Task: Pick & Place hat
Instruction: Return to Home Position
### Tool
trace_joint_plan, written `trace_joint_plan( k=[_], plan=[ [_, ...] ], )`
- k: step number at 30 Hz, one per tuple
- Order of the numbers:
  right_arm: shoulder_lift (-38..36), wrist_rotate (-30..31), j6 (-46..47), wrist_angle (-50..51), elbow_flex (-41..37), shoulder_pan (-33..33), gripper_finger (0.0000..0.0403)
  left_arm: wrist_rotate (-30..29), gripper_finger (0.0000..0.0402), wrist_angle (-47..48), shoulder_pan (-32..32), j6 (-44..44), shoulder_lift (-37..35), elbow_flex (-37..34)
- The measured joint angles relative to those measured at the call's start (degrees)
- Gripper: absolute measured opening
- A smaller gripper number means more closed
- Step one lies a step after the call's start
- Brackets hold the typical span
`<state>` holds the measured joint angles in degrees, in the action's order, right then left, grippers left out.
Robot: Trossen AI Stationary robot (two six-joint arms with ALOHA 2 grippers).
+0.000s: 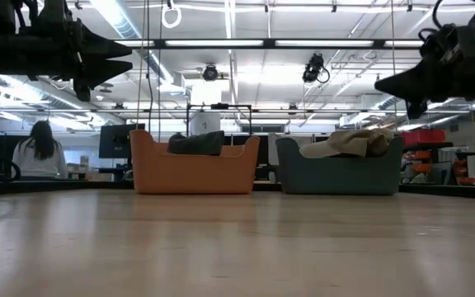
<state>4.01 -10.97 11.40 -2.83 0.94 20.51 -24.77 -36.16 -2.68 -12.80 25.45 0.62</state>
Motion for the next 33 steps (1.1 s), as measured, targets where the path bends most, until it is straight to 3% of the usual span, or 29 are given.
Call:
trace_joint_plan(
  k=[33],
  plan=[
    [0.02, 0.05, -0.13, 0.70, -0.03, 0.00, 0.0025, 0.02, 0.0177, -0.04, 0.00, 0.02, 0.02, -0.02]
  ],
)
